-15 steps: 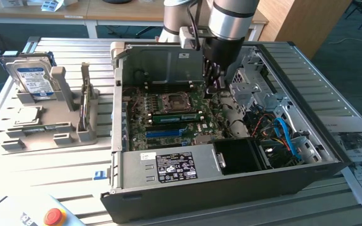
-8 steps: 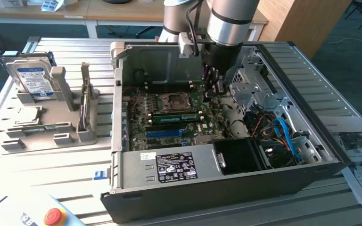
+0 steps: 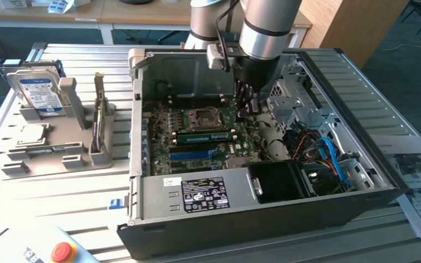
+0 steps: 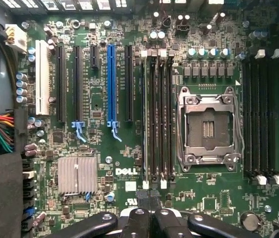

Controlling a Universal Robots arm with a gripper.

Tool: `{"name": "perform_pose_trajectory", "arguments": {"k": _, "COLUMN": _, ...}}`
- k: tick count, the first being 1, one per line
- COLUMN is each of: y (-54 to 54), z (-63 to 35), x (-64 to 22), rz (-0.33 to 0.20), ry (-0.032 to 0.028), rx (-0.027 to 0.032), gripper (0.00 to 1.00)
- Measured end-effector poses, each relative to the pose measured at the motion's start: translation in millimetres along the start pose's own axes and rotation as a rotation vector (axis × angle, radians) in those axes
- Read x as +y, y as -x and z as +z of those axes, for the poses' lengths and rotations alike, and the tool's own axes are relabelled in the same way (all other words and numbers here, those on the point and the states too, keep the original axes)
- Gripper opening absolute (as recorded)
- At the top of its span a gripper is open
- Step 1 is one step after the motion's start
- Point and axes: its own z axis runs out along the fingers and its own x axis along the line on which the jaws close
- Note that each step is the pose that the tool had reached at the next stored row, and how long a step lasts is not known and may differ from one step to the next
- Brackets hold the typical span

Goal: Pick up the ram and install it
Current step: 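Press down the ram until it locks into place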

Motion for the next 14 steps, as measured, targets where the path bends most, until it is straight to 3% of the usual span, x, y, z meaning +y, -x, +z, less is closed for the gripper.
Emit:
{"name": "perform_pose_trajectory", "arguments": {"k": 5, "y": 0.0, "z": 7.2, "x": 0.0, "rz": 0.001, "ry": 0.0000, "rx": -0.0001, "gripper": 0.10}}
{"name": "perform_pose_trajectory", "arguments": {"k": 14, "y": 0.0, "z": 9.5, "x": -0.1, "rz": 0.001, "ry": -0.0001, "rx": -0.0002, "gripper": 0.10}}
